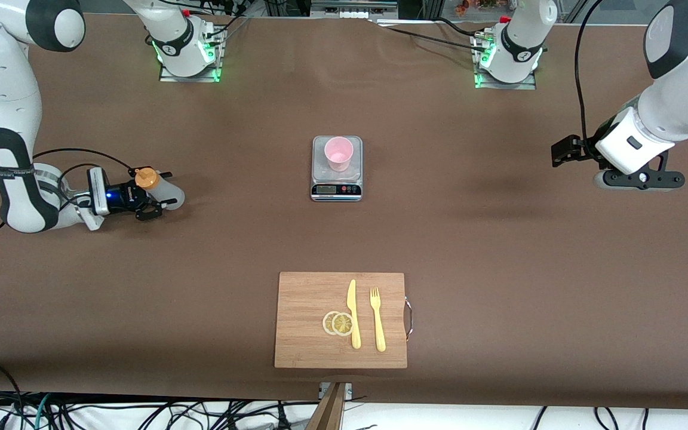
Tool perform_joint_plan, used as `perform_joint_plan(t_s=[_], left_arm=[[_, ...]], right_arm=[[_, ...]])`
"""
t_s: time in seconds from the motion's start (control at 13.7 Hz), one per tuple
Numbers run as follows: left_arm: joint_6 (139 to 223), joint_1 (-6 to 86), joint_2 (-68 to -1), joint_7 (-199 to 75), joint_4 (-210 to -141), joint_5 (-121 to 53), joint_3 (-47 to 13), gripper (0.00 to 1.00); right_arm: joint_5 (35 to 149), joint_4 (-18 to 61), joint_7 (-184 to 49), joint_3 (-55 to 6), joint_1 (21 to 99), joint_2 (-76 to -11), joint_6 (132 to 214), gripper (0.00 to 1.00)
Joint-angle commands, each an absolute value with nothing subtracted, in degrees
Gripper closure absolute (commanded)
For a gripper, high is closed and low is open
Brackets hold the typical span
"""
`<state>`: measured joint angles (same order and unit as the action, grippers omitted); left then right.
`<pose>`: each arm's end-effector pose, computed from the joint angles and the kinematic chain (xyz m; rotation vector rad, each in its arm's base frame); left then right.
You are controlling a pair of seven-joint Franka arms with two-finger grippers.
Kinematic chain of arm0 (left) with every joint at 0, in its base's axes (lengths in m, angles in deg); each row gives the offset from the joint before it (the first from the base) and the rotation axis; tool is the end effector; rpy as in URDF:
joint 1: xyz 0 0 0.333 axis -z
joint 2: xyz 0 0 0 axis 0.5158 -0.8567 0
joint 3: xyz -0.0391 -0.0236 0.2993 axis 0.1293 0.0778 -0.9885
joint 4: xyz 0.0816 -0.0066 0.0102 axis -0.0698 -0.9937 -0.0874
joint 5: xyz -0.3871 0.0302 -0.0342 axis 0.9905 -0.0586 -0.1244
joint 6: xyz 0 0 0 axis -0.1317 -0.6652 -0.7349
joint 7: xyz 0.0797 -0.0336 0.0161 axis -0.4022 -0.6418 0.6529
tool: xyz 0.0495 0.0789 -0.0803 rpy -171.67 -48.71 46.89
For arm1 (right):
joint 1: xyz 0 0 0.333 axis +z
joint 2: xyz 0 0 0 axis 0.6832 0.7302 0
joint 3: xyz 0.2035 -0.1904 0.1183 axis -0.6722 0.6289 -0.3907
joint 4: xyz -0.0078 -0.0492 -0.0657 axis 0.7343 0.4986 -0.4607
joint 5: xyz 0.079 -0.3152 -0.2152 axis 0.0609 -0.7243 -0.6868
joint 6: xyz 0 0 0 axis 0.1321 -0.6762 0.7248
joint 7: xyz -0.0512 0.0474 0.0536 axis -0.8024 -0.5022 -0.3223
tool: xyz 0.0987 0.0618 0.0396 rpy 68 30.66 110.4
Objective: Add sauce to pink cup with both arms
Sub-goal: 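Carry the bottle back and set it upright on the table, then open the right gripper and draw it back from the bottle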
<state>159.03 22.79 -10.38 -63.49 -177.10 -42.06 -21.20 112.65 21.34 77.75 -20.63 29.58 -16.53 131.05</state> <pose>0.5486 -0.0571 0.4942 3.1286 -0.0154 -0.2139 0.5173 -0.0873 0.0880 -1.1513 -1.3527 -0.8476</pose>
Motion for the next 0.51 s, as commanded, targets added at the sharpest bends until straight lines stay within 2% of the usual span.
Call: perform_joint_plan(t_s=[0.0, 0.44], left_arm=[[157.4, 22.7, -10.2, -63.6, -175.7, -43.7, -21.3, 0.0], [157.3, 22.7, -10.1, -63.7, -175.8, -43.7, -21.3, 0.0]], right_arm=[[113.2, 20.7, 77.2, -20.3, 28.1, -16.5, 130.8, 0.0], [112.0, 15.2, 76.2, -14.0, 28.0, -16.7, 130.1, 0.0]])
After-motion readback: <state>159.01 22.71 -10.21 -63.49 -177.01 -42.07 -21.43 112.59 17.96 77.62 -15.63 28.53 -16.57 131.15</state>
